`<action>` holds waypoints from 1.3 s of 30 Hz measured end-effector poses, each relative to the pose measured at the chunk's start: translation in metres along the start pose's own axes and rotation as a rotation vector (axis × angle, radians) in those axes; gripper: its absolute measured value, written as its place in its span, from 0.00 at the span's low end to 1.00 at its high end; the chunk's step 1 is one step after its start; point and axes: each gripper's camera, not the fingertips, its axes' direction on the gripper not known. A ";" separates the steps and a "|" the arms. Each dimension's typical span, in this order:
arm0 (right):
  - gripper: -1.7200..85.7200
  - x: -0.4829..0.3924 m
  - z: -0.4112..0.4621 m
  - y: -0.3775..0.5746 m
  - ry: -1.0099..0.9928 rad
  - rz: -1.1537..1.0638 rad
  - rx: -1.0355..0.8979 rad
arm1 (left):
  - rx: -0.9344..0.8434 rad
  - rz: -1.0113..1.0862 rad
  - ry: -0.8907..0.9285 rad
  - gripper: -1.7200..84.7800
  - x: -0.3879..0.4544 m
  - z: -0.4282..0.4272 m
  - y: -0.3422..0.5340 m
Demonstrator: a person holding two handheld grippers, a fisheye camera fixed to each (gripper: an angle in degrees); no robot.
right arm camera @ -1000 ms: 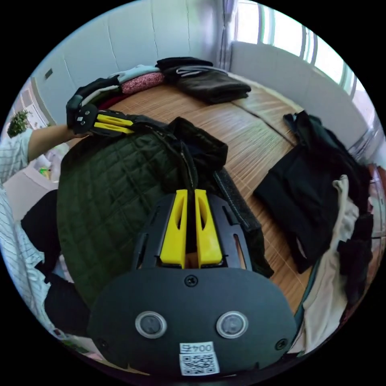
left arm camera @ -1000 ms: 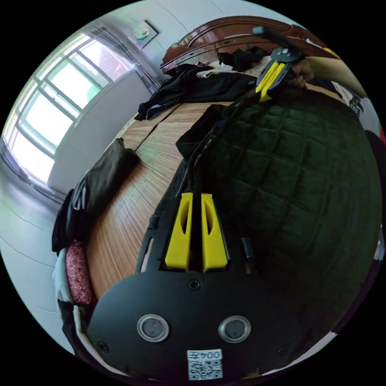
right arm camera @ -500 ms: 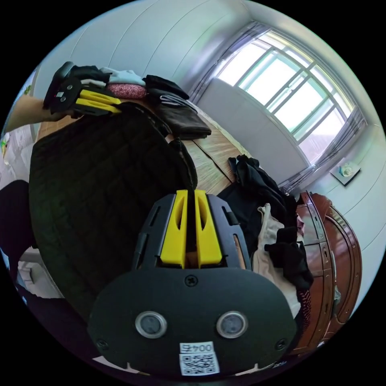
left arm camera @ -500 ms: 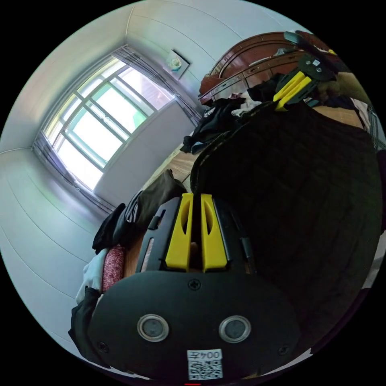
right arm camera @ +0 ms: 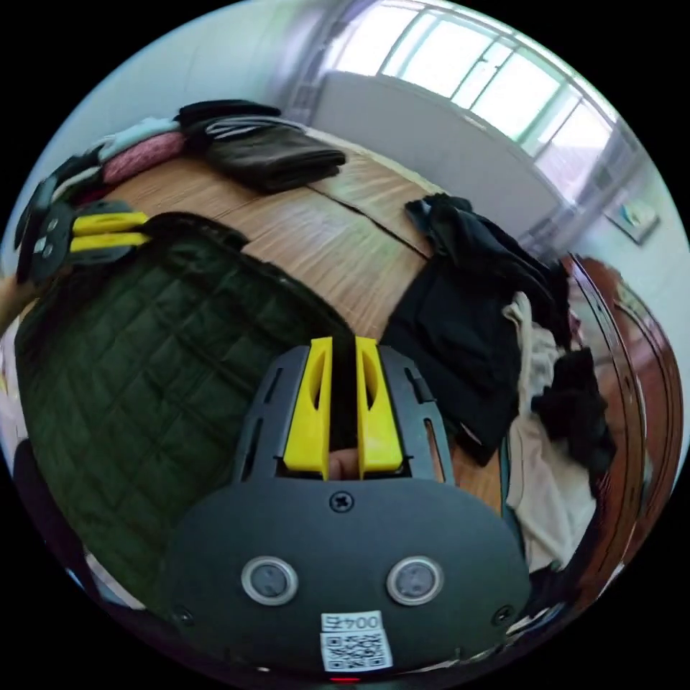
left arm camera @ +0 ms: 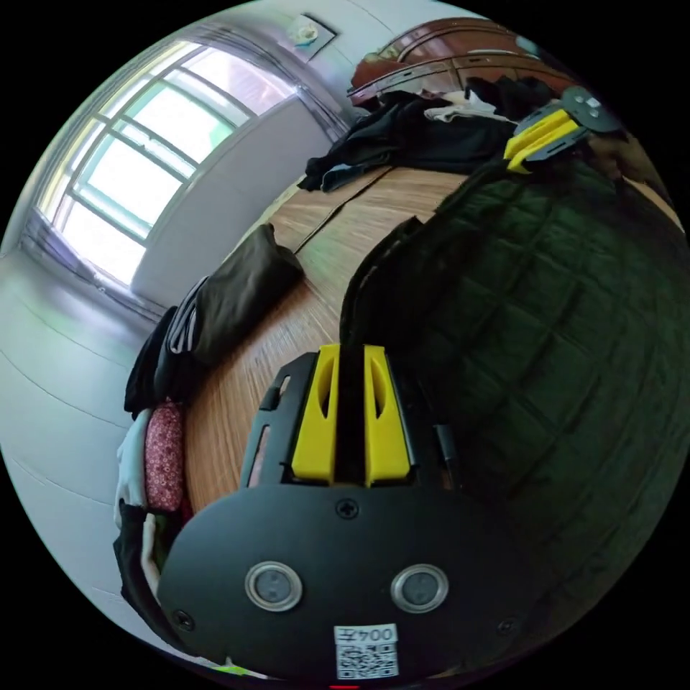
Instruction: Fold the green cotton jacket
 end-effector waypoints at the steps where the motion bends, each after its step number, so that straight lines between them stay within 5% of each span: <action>1: 0.08 0.016 -0.009 0.007 0.025 0.104 0.018 | -0.003 -0.050 -0.011 0.10 -0.010 -0.003 0.000; 6: 0.07 0.073 -0.076 0.064 -0.288 0.391 0.132 | 0.022 -0.378 -0.062 0.11 -0.082 -0.058 0.025; 8: 0.07 0.072 -0.105 0.103 -0.430 0.400 0.106 | 0.046 -0.470 0.080 0.10 -0.100 -0.103 0.052; 19: 0.16 0.102 -0.199 0.344 -0.542 0.593 0.088 | 0.111 -0.638 0.413 0.14 -0.067 -0.265 0.344; 39: 0.16 0.073 -0.235 0.295 -0.413 0.248 -0.076 | -0.044 -0.172 0.607 0.13 -0.039 -0.244 0.295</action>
